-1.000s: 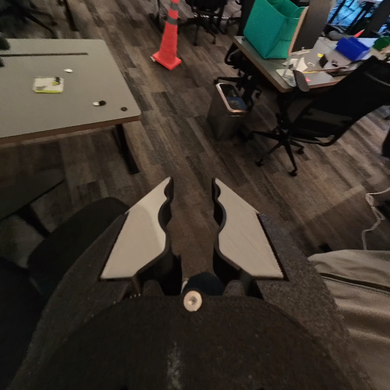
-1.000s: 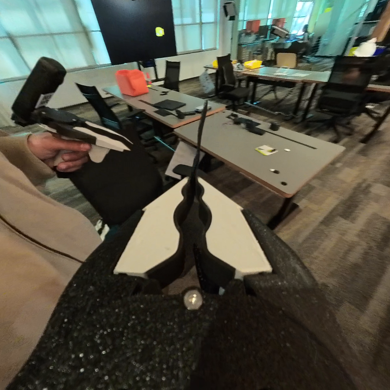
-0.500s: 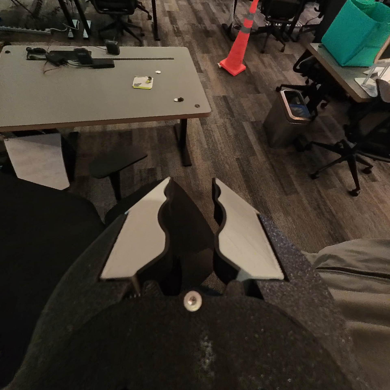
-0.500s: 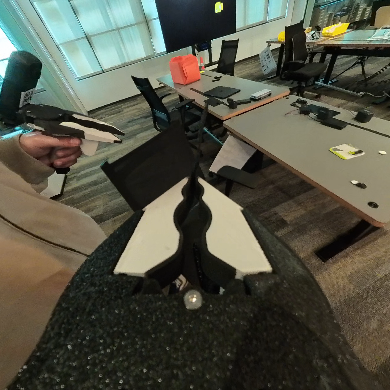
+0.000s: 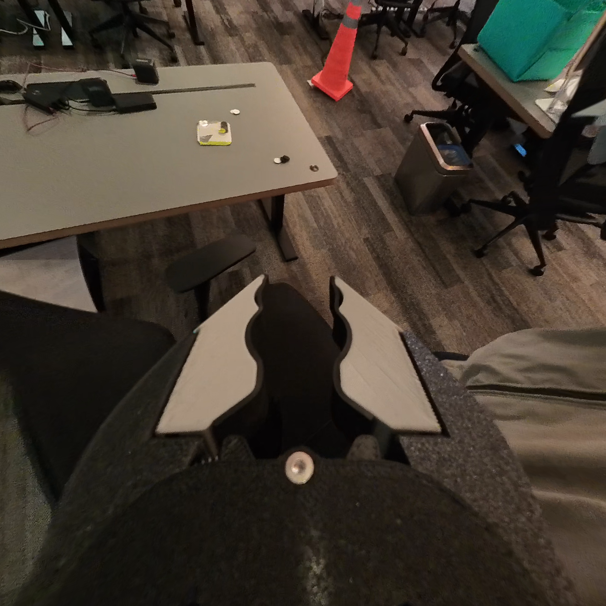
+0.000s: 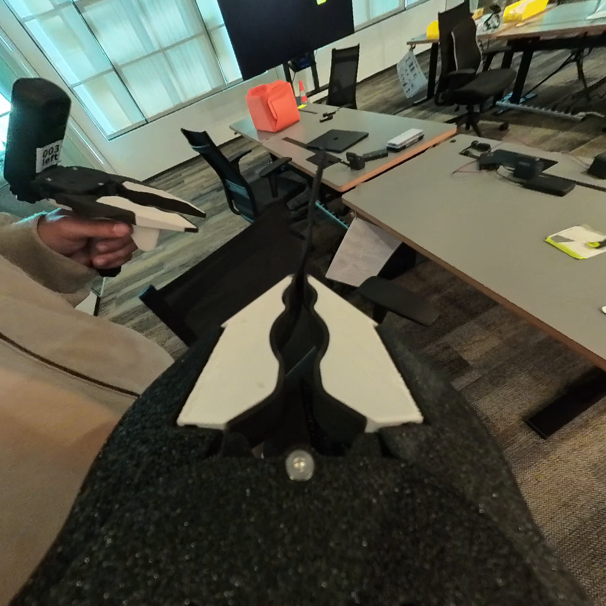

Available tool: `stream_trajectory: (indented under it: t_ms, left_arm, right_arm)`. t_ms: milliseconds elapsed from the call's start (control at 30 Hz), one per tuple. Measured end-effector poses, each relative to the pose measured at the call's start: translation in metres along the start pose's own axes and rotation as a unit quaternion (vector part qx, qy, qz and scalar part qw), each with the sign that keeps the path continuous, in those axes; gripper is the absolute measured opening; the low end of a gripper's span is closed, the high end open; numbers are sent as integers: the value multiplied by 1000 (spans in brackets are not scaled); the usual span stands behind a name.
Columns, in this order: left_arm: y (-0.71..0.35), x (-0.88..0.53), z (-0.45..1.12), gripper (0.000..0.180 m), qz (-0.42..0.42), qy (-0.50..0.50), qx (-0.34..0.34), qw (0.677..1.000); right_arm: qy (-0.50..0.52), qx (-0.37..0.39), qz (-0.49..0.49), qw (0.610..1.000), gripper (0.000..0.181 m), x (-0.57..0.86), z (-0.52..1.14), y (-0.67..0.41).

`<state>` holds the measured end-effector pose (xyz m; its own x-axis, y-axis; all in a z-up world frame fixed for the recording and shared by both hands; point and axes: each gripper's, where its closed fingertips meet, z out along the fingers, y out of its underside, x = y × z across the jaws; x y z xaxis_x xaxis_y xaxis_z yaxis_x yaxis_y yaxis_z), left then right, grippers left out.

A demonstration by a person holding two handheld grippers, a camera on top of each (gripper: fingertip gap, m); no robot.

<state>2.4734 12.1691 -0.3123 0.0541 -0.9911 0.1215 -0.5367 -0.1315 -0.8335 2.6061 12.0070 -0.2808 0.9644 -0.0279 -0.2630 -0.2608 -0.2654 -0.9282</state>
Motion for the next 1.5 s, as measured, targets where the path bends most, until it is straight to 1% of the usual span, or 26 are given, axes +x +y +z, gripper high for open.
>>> stream_trajectory:
  t_ms: [133,267,400,500,567,667,733,900,1100,1233,1300,1400,1500]
  left_arm:
    - [-17,-25,32,36,-13,-11,-3,1000]
    - [-52,-25,75,36,-23,-20,15,999]
    - [-83,-18,136,36,-33,-25,23,999]
    - [-107,-11,187,35,-61,-24,25,998]
    - [-126,2,209,36,-78,-17,30,996]
    - [-147,17,231,36,-74,-28,37,996]
    - [-154,23,241,36,-70,-42,31,996]
    - [-162,28,242,36,-67,-57,20,996]
    - [-167,30,242,36,-44,-19,16,999]
    - [-169,37,231,36,-2,24,20,1000]
    - [-169,38,231,36,17,43,19,999]
    - [-157,37,233,36,49,54,0,997]
    - [-154,58,237,36,69,95,-2,993]
  right_arm:
    - [-3,-8,1,1000,2,39,19,-8]
    - [-9,-8,15,1000,2,106,21,-24]
    - [-17,-32,3,999,1,180,17,-35]
    - [-38,-63,1,997,2,228,14,-44]
    - [-52,-68,-10,996,1,253,11,-57]
    - [-89,-77,-16,993,1,279,10,-67]
    - [-93,-85,-29,992,1,295,8,-71]
    - [-81,-59,-14,995,1,318,5,-83]
    - [-1,-31,-7,999,1,319,-14,-84]
    - [97,3,7,995,1,312,-41,-82]
    - [152,21,14,988,1,302,-61,-78]
    - [234,37,38,971,2,281,-98,-64]
    - [292,51,49,954,1,252,-144,-51]
